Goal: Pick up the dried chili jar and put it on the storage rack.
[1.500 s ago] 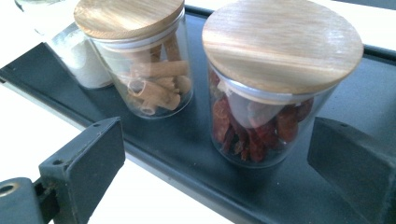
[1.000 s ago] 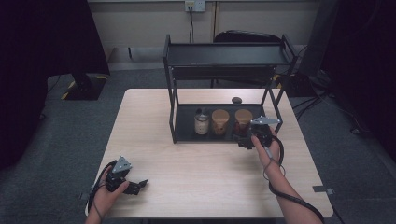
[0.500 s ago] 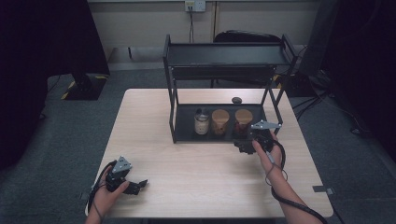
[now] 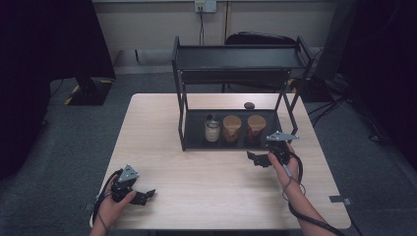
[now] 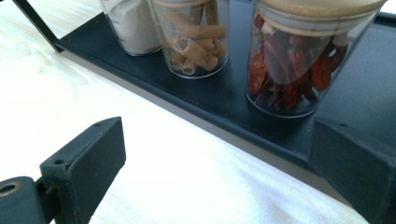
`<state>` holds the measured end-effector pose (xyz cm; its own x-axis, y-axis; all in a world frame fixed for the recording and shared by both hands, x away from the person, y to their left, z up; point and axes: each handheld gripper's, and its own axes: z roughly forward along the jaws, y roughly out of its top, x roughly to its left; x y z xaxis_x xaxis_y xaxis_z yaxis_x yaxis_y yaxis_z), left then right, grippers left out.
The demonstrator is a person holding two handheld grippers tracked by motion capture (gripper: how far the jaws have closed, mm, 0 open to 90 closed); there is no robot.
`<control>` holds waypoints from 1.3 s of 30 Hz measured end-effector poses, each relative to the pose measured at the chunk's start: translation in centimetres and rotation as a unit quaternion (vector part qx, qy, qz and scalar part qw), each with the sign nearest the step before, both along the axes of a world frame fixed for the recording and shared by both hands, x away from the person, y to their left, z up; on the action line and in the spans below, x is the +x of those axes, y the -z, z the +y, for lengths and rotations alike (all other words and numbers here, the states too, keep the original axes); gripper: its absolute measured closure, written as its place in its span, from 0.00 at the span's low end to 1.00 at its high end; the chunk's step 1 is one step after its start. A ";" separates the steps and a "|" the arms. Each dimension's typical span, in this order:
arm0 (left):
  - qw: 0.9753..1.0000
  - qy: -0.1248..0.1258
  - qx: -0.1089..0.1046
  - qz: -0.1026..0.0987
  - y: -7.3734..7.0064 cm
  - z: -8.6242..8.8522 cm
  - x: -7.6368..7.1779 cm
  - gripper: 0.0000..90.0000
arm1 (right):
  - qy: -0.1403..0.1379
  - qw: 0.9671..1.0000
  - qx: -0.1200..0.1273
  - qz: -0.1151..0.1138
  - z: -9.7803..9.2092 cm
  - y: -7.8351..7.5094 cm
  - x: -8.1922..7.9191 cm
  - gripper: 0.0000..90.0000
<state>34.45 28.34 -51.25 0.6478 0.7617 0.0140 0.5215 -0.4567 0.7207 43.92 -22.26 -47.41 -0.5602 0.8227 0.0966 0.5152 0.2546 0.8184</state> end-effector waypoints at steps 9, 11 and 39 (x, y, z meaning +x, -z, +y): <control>1.000 0.000 0.000 0.000 0.0 0.0 0.0 0.00 | -0.009 1.000 -0.001 0.001 -0.1 0.4 -0.6 0.04; 1.000 0.000 0.000 0.000 0.0 0.0 0.0 0.00 | -0.011 1.000 -0.001 0.001 0.0 0.5 -0.8 0.04; 1.000 0.000 0.001 0.000 0.0 0.0 0.0 0.00 | -0.031 0.999 0.001 0.010 -0.4 1.5 -2.3 0.04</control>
